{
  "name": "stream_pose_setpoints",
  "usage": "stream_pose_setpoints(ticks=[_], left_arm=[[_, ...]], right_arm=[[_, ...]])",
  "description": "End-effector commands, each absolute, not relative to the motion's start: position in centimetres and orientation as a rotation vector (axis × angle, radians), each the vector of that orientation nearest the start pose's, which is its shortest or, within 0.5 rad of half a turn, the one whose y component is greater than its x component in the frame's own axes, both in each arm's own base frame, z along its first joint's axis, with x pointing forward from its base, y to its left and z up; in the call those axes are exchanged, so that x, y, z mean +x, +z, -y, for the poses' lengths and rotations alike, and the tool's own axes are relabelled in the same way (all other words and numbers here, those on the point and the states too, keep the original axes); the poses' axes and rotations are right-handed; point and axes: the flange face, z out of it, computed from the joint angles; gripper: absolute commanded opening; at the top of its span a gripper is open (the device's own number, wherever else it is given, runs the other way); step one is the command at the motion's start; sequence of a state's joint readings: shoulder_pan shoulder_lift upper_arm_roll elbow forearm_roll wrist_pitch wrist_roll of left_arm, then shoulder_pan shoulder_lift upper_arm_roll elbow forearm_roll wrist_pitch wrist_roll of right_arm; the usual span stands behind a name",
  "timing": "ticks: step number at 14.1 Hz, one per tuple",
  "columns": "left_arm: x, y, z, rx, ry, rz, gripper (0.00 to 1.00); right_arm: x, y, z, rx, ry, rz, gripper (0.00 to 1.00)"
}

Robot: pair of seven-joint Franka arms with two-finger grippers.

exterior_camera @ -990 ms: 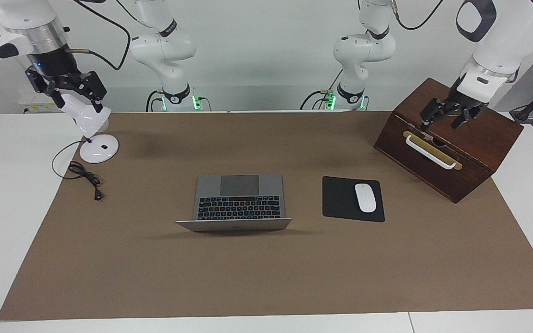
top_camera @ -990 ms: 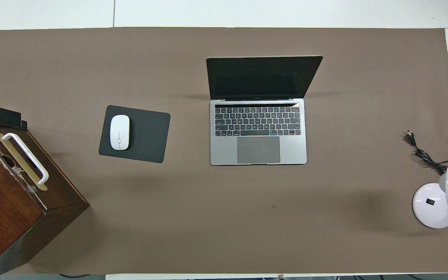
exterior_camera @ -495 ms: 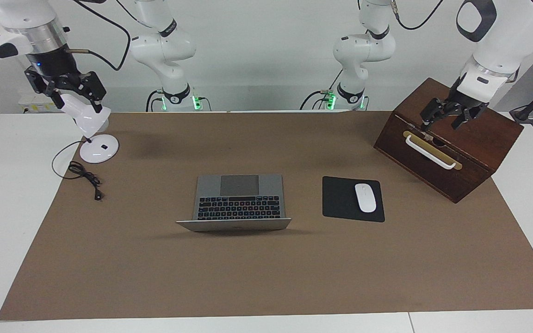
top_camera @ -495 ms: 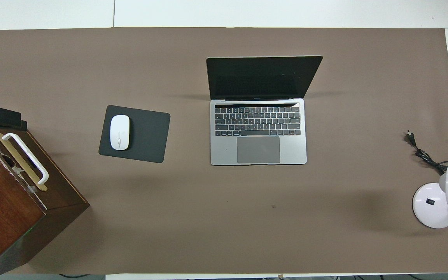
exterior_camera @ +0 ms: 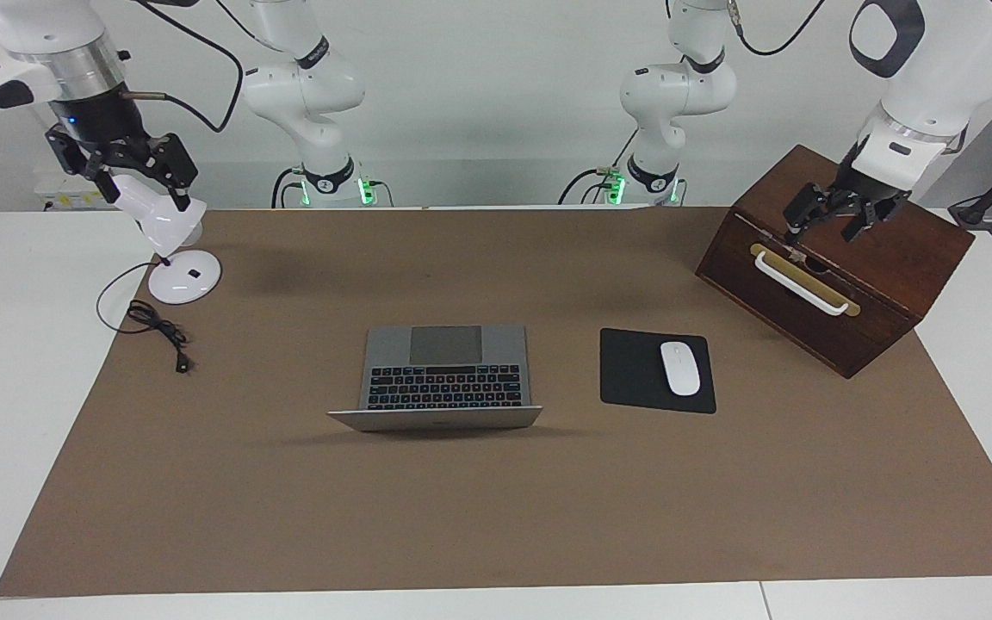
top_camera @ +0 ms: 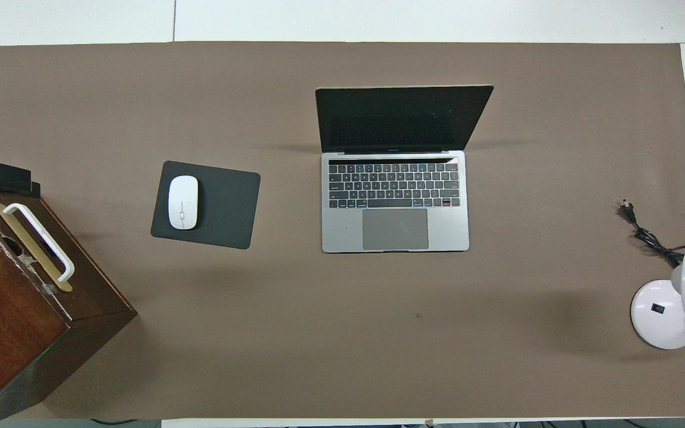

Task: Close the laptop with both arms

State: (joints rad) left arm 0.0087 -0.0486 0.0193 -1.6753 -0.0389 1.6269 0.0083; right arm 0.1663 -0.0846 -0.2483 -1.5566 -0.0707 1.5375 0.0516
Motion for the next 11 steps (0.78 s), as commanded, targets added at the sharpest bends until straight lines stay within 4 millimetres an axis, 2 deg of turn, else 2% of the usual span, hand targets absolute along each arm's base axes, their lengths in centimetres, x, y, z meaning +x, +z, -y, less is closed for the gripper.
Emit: stream_pose_setpoints(ticks=[1,2,3,4,11], left_arm=[[53.99,61.02,-1.42,-3.168,-0.015,0.036,1.0],[54.02,60.97,-1.42,-3.168,-0.018,0.041,0.85],[54.04,60.94,-1.42,-3.168,-0.013,0.041,0.37],[54.0,60.91,-1.41,-3.168,-0.008,0.041,0.0],[53.93,60.83,-1.32,-3.17,-0.003,0.041,0.0]], right_arm=[[51.92,67.13,5.62,-3.172,-0.128,-0.199,1.0],[51.93,67.05,5.62,-3.172,-0.126,-0.199,1.0],[51.92,67.12,5.62,-3.172,-0.128,-0.197,1.0],[51.92,67.13,5.62,-3.172,-0.128,-0.194,1.0],[52.02,67.04,5.61,-3.173,-0.126,-0.194,1.0]])
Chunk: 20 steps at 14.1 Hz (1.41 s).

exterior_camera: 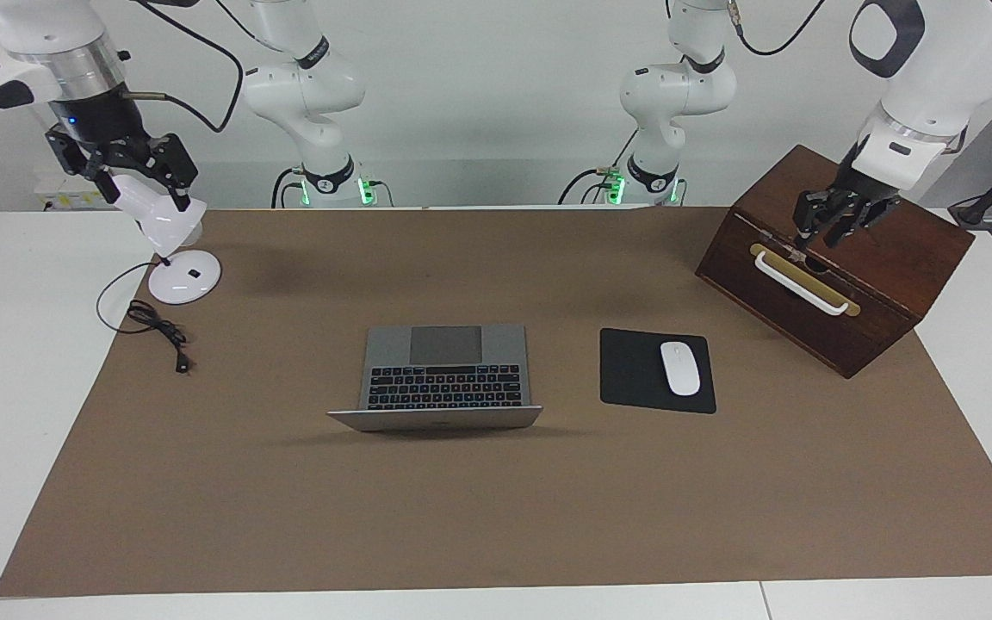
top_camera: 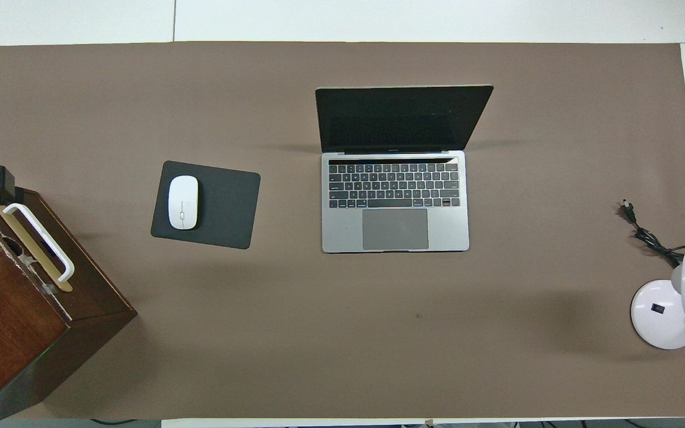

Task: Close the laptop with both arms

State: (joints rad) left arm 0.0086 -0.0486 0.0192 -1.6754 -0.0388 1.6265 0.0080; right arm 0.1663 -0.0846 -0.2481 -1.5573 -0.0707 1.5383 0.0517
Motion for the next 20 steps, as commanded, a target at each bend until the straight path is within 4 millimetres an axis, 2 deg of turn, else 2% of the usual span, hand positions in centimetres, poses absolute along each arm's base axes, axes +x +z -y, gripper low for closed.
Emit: stream_pose_setpoints(ticks=[1,5,9,12,20], left_arm=[[53.9,60.8,-1.2,-3.17,-0.001,0.039,0.0],[53.4,60.2,-1.2,-3.173,0.004,0.033,0.0],[52.2,57.4,0.3,-3.207,-0.057,0.019,0.0],[50.5,54.4,3.5,-3.242,-0.177,0.013,0.0],[46.4,48.9,13.8,-3.286,-0.457,0.001,0.0]], right_arm=[[52.1,67.1,5.6,-3.175,-0.13,-0.19,1.0],[52.2,67.1,4.9,-3.172,-0.136,-0.172,1.0],[51.9,67.1,5.5,-3.172,-0.118,-0.177,1.0],[51.7,66.4,5.2,-3.169,-0.096,-0.181,1.0],[51.4,66.5,5.1,-3.164,-0.084,-0.183,1.0]])
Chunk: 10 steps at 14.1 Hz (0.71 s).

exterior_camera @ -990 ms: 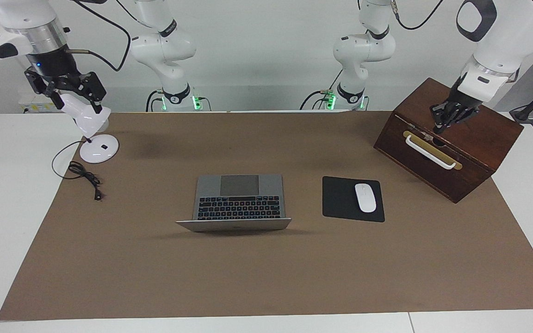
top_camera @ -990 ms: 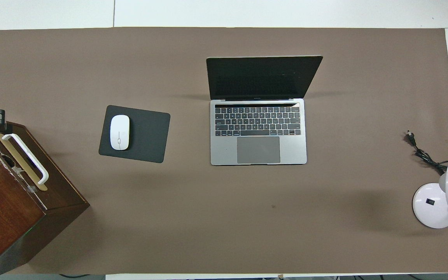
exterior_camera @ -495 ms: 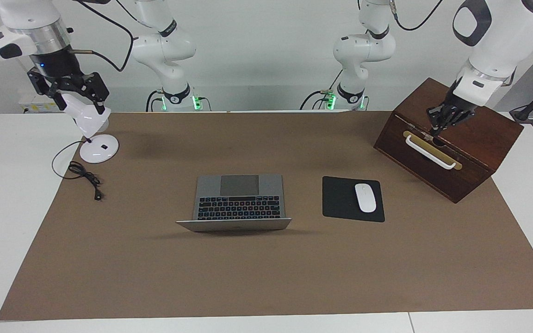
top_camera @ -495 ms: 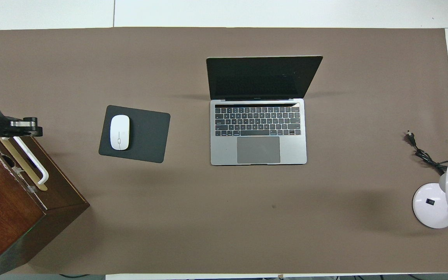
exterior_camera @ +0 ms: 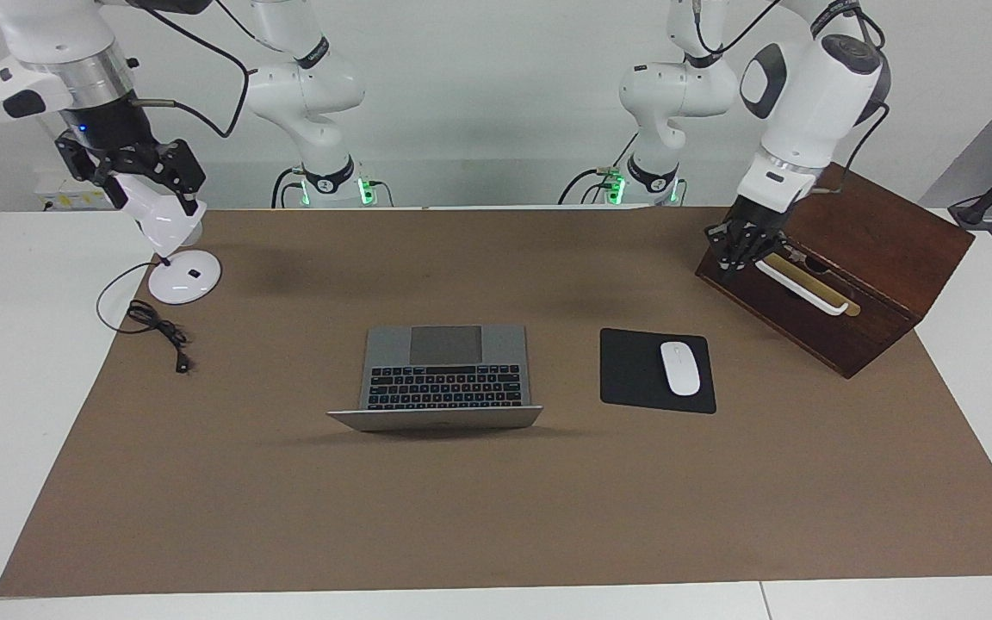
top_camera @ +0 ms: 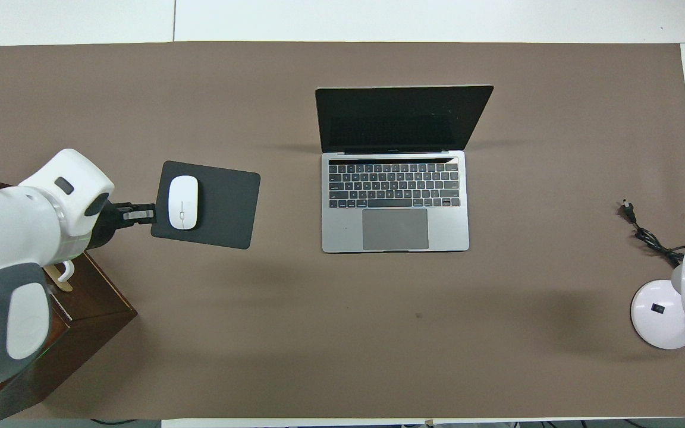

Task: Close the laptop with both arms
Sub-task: 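Move the left gripper toward the near edge of the laptop base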

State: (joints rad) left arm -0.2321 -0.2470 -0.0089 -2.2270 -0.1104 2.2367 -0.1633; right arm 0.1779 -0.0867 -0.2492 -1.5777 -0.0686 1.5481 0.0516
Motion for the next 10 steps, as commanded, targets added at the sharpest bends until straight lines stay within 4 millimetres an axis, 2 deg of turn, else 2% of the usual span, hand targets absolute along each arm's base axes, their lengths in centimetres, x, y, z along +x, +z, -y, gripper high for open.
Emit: stream_pose_setpoints(ticks=[1,4,6,10], left_arm=[[45.8,48.0,15.1,-3.291,-0.489,-0.019,0.0],[44.5,45.7,18.7,-3.309,-0.598,-0.053,0.0],[43.4,44.1,21.1,-3.324,-0.656,-0.073,0.0],[40.6,39.3,26.6,-3.364,-0.785,-0.128,0.0]], right_arm=[[51.4,66.5,4.9,-3.145,-0.084,-0.192,1.0],[51.5,66.3,4.5,-3.083,-0.071,-0.323,1.0],[51.4,66.2,4.5,-3.08,-0.066,-0.327,1.0],[51.4,66.2,4.4,-3.08,-0.063,-0.322,1.0]])
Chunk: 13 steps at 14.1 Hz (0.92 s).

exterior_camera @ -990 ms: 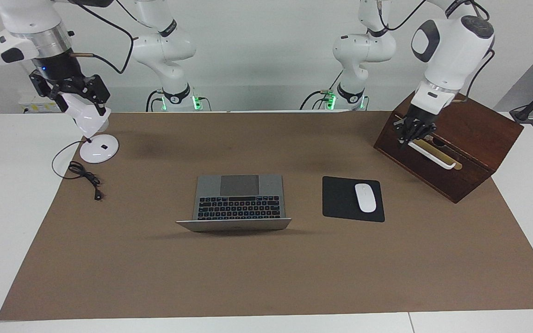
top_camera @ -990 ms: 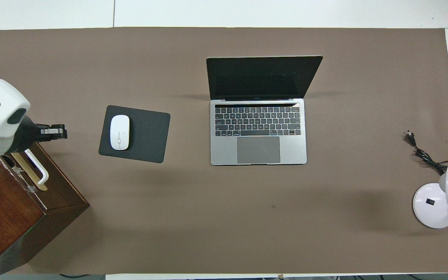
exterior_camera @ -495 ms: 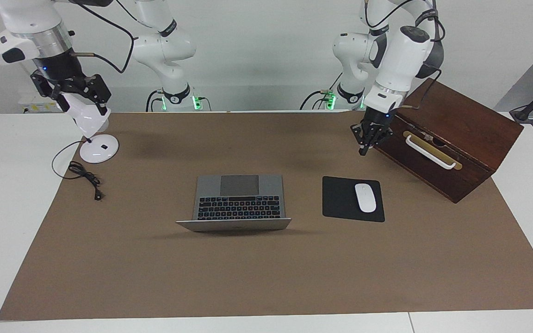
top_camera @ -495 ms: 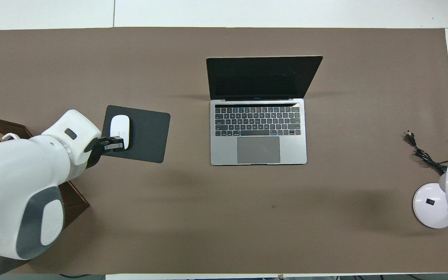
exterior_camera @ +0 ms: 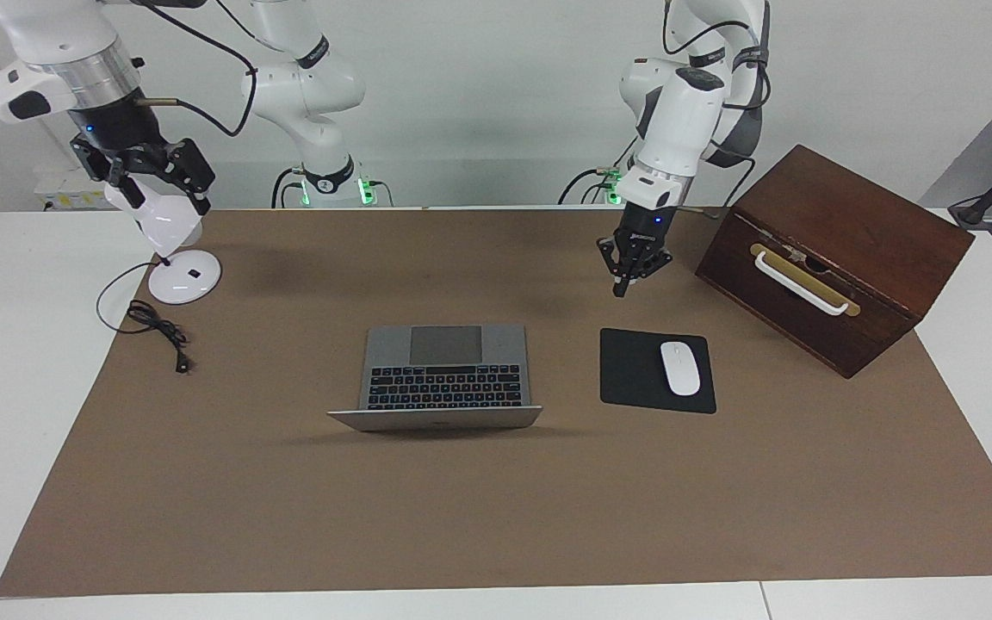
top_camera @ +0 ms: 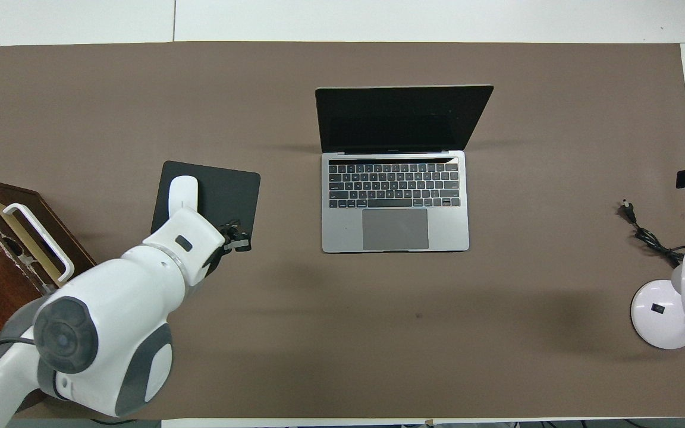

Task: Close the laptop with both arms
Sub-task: 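Move the left gripper toward the near edge of the laptop base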

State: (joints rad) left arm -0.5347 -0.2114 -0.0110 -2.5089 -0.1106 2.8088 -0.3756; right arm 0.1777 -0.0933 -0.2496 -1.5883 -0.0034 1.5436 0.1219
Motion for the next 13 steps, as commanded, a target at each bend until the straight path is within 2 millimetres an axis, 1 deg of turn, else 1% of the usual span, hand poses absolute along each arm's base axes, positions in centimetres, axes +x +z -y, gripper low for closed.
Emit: stream_pose_setpoints(ticks=[1,3,5,6,7,9,12,13], left_arm=[[40.2,38.7,27.9,-3.369,-0.805,-0.166,0.0],[39.4,37.2,29.8,-3.373,-0.85,-0.232,0.0],[38.9,35.7,31.1,-3.373,-0.887,-0.276,0.0],[38.5,35.6,31.9,-3.375,-0.912,-0.305,0.0],[38.4,35.2,32.1,-3.375,-0.917,-0.312,0.0],[37.8,34.5,33.3,-3.376,-0.982,-0.355,0.0],[37.0,32.7,34.4,-3.372,-1.001,-0.409,0.0],[37.1,32.0,34.5,-3.367,-1.026,-0.412,0.0]], right_arm=[[51.3,66.3,4.4,-3.08,-0.066,-0.32,1.0],[51.3,66.3,4.4,-3.08,-0.068,-0.32,1.0],[51.3,66.3,4.4,-3.08,-0.068,-0.317,1.0],[51.3,66.3,4.4,-3.08,-0.068,-0.317,1.0],[51.3,66.3,4.5,-3.08,-0.068,-0.32,1.0],[51.3,66.2,4.5,-3.08,-0.063,-0.32,1.0],[51.1,66.0,4.8,-3.079,-0.054,-0.319,1.0],[51.0,66.1,4.9,-3.078,-0.056,-0.321,1.0]])
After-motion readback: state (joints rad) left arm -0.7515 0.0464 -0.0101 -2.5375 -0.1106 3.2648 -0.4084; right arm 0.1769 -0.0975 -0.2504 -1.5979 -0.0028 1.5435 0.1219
